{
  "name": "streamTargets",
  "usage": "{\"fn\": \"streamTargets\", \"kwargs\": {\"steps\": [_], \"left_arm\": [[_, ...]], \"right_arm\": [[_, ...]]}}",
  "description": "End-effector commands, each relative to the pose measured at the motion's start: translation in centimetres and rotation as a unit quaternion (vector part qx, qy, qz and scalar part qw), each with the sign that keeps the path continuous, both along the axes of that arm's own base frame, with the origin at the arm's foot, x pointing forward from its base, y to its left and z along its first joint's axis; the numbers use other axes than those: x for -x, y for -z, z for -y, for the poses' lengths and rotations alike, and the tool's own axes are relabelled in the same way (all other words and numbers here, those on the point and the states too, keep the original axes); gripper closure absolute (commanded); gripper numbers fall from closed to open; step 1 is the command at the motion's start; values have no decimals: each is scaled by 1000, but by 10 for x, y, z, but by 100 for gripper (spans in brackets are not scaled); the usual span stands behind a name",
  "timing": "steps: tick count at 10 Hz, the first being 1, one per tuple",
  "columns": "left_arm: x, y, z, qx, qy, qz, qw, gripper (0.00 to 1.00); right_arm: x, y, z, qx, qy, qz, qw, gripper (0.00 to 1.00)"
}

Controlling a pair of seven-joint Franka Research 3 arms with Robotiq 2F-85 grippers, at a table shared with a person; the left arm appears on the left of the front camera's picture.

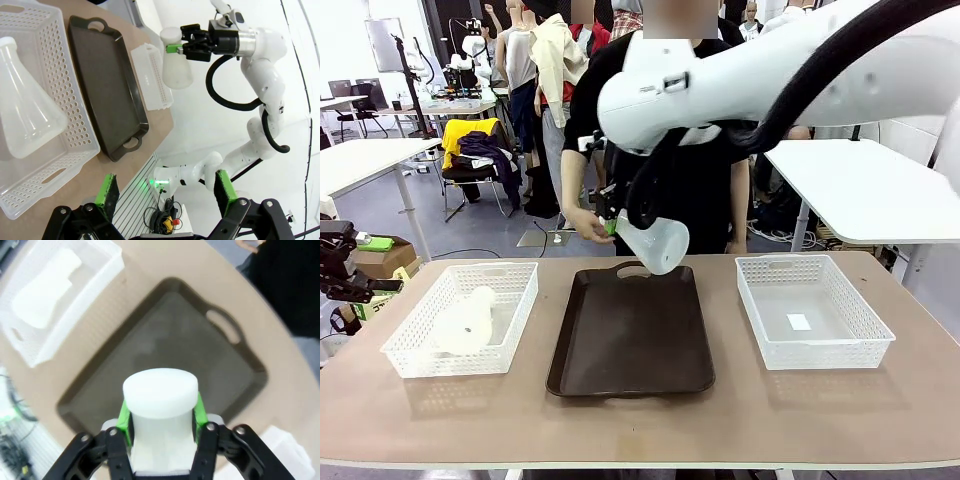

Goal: Prepare the laboratory tools.
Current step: Place the picked Big flask upright in the Handle tray as instructed by the person.

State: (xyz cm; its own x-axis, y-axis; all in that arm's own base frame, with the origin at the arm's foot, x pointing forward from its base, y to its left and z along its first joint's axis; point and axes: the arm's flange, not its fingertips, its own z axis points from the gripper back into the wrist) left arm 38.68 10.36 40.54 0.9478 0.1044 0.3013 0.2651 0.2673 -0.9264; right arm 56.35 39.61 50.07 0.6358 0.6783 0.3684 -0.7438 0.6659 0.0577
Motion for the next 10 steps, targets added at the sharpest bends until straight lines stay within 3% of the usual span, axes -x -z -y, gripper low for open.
{"fn": "streamTargets", "kwargs": {"steps": [1,3,5,8,10], "left_arm": [[1,-2,0,2,-1,4,1000,0],[1,-2,0,2,-1,4,1000,0],[1,-2,0,2,-1,4,1000,0],[1,-2,0,2,-1,4,1000,0],[1,-2,0,2,-1,4,1000,0]], "right_arm": [[42,13,50,-90,-41,31,995,100],[40,19,68,-189,-98,81,974,100],[37,30,79,-270,-126,107,949,100],[26,33,85,-333,-120,107,929,100],[17,33,79,-361,-154,105,913,100]]}}
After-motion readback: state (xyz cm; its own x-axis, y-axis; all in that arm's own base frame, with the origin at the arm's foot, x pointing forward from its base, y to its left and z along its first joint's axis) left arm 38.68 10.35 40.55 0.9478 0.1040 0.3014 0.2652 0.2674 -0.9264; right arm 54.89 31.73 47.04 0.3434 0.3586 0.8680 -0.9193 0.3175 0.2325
